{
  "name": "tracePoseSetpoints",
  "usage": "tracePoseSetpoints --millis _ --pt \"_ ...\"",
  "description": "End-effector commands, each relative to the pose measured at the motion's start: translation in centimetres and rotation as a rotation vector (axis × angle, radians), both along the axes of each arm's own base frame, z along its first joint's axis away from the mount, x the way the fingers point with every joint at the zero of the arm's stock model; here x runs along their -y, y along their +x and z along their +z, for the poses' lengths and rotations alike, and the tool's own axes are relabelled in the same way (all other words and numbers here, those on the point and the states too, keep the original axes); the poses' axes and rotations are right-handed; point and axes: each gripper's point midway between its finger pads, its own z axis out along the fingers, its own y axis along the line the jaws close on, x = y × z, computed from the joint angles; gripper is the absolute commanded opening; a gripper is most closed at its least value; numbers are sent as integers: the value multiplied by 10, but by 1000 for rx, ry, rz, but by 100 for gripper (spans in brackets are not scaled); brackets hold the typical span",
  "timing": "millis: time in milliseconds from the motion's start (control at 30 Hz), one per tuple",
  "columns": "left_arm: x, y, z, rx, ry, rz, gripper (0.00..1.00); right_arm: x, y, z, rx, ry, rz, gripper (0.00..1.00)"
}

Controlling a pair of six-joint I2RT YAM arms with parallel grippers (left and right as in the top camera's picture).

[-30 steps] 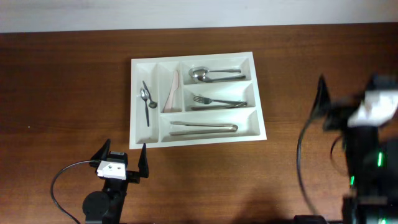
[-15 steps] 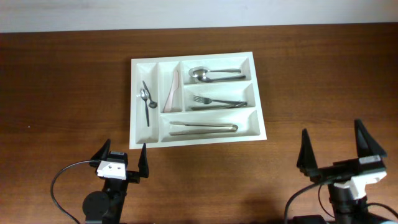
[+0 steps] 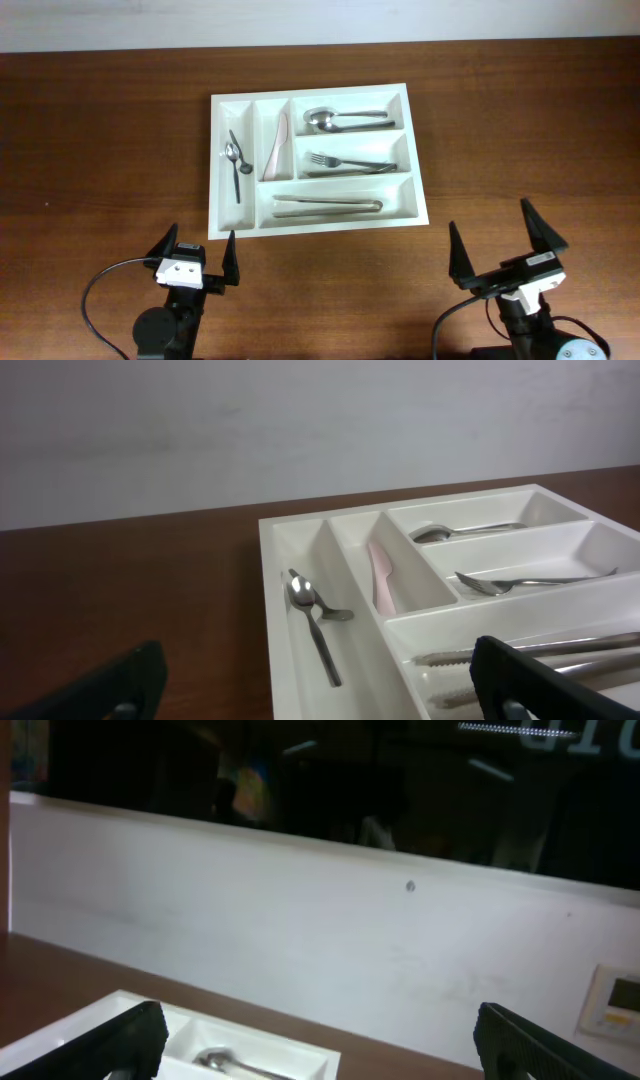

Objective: Pack container

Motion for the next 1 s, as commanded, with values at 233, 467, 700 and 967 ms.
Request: tracePoseSetpoints --millis 233,467,700,967 --pt "-1 0 -1 3 8 5 99 -5 7 -21 8 6 29 99" --pt "-1 0 -1 3 8 5 99 -1 20 -53 -49 12 0 99" --pt "-1 0 -1 3 8 5 99 15 29 -62 -10 39 -91 99" --pt "-1 0 -1 3 8 5 99 15 35 -85 -59 35 -92 99"
